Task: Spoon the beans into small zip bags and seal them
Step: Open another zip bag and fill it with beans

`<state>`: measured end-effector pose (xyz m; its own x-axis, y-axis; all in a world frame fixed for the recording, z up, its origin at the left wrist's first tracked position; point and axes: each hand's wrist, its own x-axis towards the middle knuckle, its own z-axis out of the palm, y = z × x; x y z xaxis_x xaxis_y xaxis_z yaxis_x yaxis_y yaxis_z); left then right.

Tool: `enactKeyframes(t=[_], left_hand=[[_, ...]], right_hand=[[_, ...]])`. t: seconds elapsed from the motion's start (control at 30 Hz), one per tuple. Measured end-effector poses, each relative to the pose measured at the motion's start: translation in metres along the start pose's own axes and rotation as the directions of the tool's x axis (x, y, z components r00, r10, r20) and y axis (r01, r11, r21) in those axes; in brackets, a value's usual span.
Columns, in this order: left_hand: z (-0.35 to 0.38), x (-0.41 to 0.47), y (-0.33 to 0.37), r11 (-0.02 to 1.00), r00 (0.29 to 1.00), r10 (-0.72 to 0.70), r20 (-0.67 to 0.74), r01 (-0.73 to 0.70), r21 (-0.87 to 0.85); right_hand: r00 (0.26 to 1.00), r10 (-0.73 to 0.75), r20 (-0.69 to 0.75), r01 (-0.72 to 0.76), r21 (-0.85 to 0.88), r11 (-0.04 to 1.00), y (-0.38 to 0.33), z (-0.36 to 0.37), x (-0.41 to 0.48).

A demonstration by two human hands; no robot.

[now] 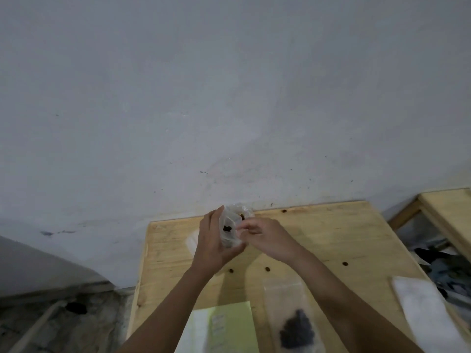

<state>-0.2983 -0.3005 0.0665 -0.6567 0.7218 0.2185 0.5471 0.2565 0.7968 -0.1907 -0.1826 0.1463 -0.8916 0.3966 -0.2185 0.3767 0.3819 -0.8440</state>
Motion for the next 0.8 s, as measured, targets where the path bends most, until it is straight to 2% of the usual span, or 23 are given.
enactKeyframes(t=[0.07, 0.17, 0.2, 0.3, 0.43, 0.53, 0.67, 0.8], left_hand=[[0.001, 0.001, 0.008, 0.999, 0.999, 0.042, 0.01, -0.041, -0.027], [0.0, 0.003, 0.016, 0.995, 0.995, 0.097, -0.002, -0.097, -0.008], [-0.002, 0.003, 0.018, 0.996, 0.997, 0.08, 0.012, -0.08, -0.025], [-0.012, 0.003, 0.024, 0.975, 0.994, -0.088, 0.063, 0.099, -0.201], [-0.021, 0.011, 0.035, 0.89, 0.989, -0.139, -0.043, 0.106, -0.443], [-0.026, 0.02, 0.044, 0.812, 0.977, -0.201, -0.074, 0.124, -0.571], [-0.032, 0.031, 0.053, 0.74, 0.969, -0.228, -0.098, 0.107, -0.664], [-0.035, 0.031, 0.062, 0.718, 0.976, -0.198, -0.094, 0.079, -0.692]], right_hand=[[1.0, -0.019, 0.0, 0.019, -0.121, 0.992, -0.006, 0.002, 0.0], [0.99, -0.045, -0.135, 0.025, -0.147, 0.989, -0.003, 0.0, 0.003], [0.982, -0.051, -0.181, 0.023, -0.154, 0.988, -0.001, -0.003, 0.004], [0.944, -0.096, -0.315, 0.044, -0.169, 0.985, 0.004, -0.014, 0.006], [0.876, -0.148, -0.459, 0.144, -0.045, 0.989, 0.003, -0.025, 0.005], [0.851, -0.183, -0.492, 0.232, 0.041, 0.972, -0.001, -0.025, 0.006], [0.886, -0.155, -0.436, 0.25, 0.168, 0.954, -0.005, -0.027, 0.004], [0.889, -0.139, -0.437, 0.225, 0.152, 0.962, -0.007, -0.029, 0.003]])
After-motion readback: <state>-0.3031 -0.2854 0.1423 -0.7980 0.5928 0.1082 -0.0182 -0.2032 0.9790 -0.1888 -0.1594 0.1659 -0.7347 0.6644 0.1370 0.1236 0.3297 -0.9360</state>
